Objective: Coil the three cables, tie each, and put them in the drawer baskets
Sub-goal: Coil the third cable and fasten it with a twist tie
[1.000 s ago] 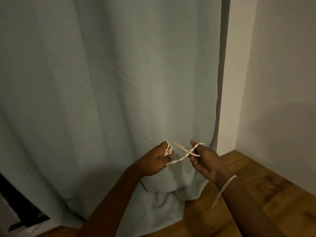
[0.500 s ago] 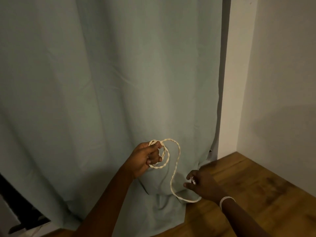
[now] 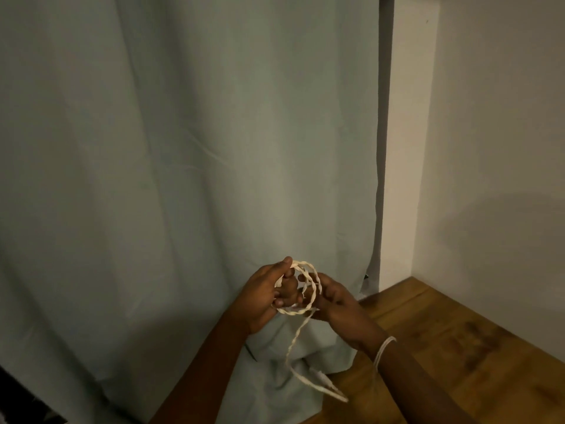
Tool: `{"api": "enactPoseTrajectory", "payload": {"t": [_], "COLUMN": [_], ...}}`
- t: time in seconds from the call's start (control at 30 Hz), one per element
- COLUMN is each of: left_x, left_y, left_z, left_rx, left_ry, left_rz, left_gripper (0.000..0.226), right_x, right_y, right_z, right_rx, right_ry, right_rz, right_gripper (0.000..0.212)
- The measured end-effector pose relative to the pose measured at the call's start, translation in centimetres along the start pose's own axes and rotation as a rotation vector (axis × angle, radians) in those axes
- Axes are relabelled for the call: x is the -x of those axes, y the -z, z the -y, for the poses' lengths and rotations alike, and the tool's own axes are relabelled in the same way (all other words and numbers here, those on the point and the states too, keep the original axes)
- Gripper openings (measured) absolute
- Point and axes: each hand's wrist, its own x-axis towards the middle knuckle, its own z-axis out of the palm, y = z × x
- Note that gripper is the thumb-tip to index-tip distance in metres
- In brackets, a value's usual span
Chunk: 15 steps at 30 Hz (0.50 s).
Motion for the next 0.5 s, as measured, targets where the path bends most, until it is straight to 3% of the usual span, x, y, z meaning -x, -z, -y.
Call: {"api": "enactPoseTrajectory", "payload": {"t": [0.1, 0.23, 0.33, 0.4, 0.5], "left_x": [0.4, 0.7, 0.1, -0.2, -0.4], "left_y": [-0.9, -2.7, -3.6, -3.4, -2.2], "left_z": [-0.3, -0.7, -1.8, -2.5, -3.0], "left_rx": [0.088, 0.154, 0.246, 0.211, 0.14], "left_ry": [0.031, 0.021, -0.108, -0.188, -0.241], "left_rz": [0.037, 0.195, 0.198, 0.182, 0.108], "left_gripper": [0.038, 0.051, 0.055, 0.054, 0.053], "right_x": [-0.3, -0.7, -0.7, -0.4, 0.0], "right_y": [-0.1, -0.6, -1.9, -2.3, -1.5], "right_z": [-0.3, 0.3, 0.5, 0.5, 0.8], "right_rx": [-0.075, 0.215, 0.34, 0.417, 0.449], "right_ry": [-0.05, 0.015, -0.024, -0.057, -0.118], "right_rz": [-0.09, -0.045, 0.077, 0.188, 0.251], "right_gripper": [0.026, 0.016, 0.021, 0.013, 0.019]}}
